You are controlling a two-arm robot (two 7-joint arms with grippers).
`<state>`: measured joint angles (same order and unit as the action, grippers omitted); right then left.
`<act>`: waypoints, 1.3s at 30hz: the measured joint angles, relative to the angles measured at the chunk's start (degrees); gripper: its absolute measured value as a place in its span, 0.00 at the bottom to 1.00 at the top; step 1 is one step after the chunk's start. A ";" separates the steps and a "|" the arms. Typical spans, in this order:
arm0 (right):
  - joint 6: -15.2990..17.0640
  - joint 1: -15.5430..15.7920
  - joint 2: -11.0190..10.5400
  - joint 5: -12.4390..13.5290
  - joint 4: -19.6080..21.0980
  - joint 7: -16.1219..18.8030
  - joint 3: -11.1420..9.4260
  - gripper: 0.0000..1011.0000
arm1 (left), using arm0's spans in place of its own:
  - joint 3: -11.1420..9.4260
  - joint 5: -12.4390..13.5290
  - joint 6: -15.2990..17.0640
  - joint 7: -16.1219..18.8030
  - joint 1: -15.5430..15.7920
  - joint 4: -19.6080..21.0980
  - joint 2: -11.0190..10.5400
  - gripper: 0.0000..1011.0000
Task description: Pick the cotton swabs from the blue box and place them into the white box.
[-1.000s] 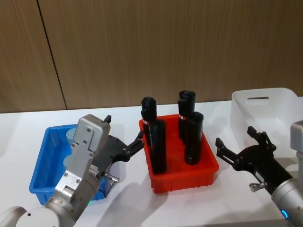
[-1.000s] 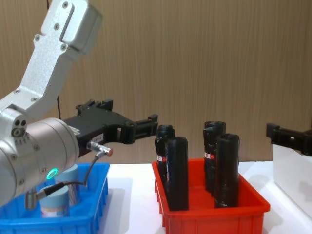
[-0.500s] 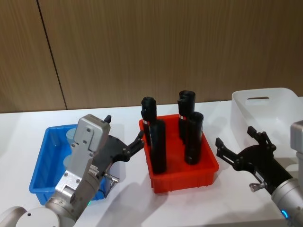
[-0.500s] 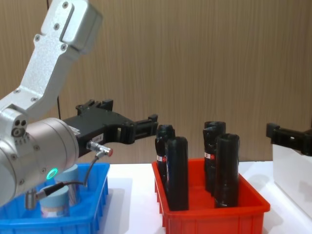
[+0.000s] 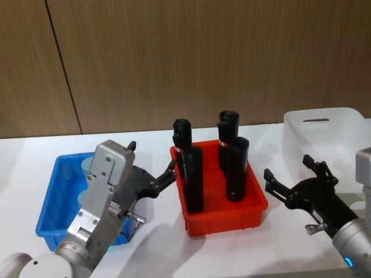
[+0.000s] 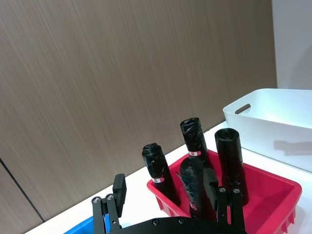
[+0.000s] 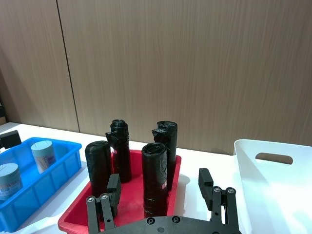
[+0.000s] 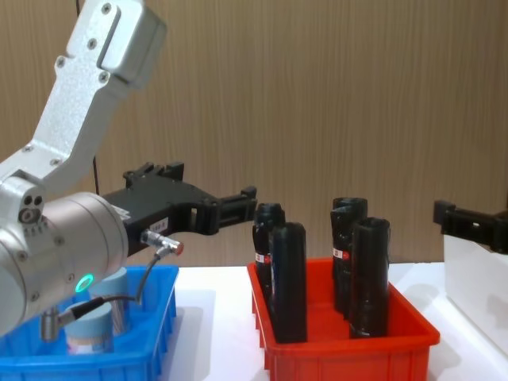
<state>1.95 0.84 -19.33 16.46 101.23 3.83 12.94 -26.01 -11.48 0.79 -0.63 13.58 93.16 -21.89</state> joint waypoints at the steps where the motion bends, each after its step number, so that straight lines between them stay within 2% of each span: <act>1: 0.00 0.00 0.00 0.00 0.00 0.00 0.00 0.99 | 0.07 -0.03 0.00 -0.02 0.00 -0.04 -0.03 0.99; 9: 0.00 0.00 0.00 0.00 0.00 0.00 0.00 0.99 | 0.73 -0.94 0.52 -0.20 0.13 -0.48 -0.27 0.99; 21: 0.00 0.00 0.00 0.00 0.00 0.00 0.00 0.99 | 2.35 -4.43 2.53 0.20 0.89 -2.26 -0.38 0.99; 39: 0.00 0.00 0.00 0.00 0.00 0.00 0.00 0.99 | 5.40 -13.51 5.83 2.01 2.08 -7.14 -0.37 0.99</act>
<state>1.95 0.84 -19.33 16.46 101.23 3.83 12.94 -20.61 -24.99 6.61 1.38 15.66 86.02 -22.26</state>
